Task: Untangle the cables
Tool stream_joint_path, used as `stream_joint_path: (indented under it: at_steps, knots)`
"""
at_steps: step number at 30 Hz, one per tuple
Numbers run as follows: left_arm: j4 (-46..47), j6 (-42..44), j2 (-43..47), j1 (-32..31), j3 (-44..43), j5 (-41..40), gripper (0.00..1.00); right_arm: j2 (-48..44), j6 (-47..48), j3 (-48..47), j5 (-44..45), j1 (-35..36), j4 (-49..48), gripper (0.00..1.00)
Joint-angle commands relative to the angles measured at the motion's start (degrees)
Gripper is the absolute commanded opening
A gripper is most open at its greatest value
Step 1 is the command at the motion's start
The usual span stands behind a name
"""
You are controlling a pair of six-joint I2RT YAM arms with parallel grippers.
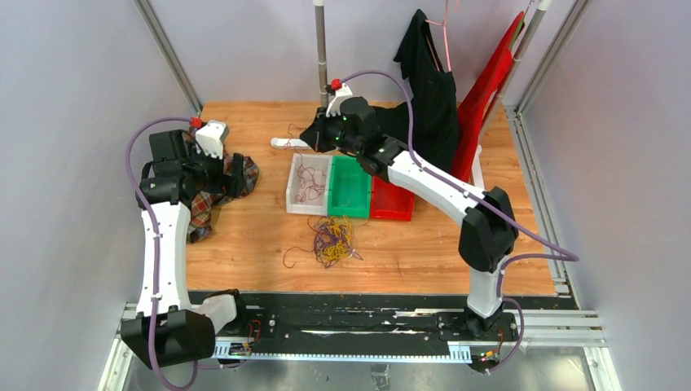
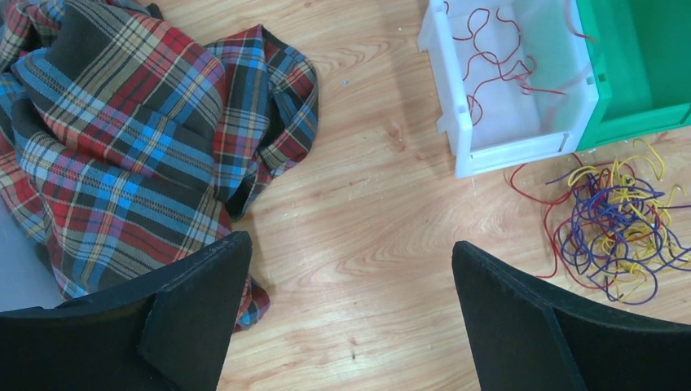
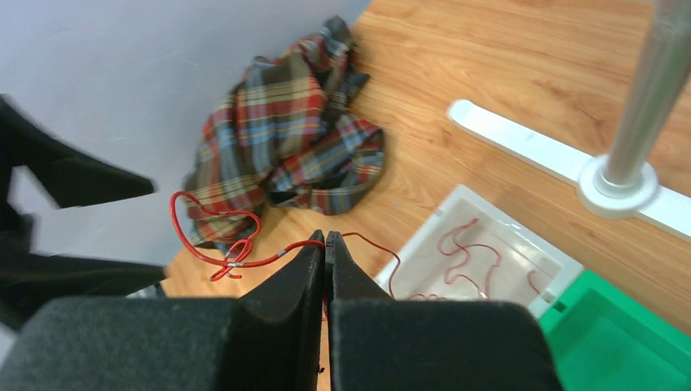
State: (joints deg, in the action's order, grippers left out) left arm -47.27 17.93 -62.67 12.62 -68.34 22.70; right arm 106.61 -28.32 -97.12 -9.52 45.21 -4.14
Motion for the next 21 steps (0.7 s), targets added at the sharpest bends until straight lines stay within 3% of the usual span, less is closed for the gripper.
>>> stream_joint_path:
  at_steps: [1,21]
  knots:
    - [-1.08,0.55,1.6,0.47,-0.54,0.13,0.98,3.6,0.44,-2.45,-2.72,-2.76,-0.07,0.01]
    - [-3.01,4.07,1.18,0.47,-1.09,1.26,0.98,18.25,14.7,-10.13,10.1,0.79,20.11,0.01]
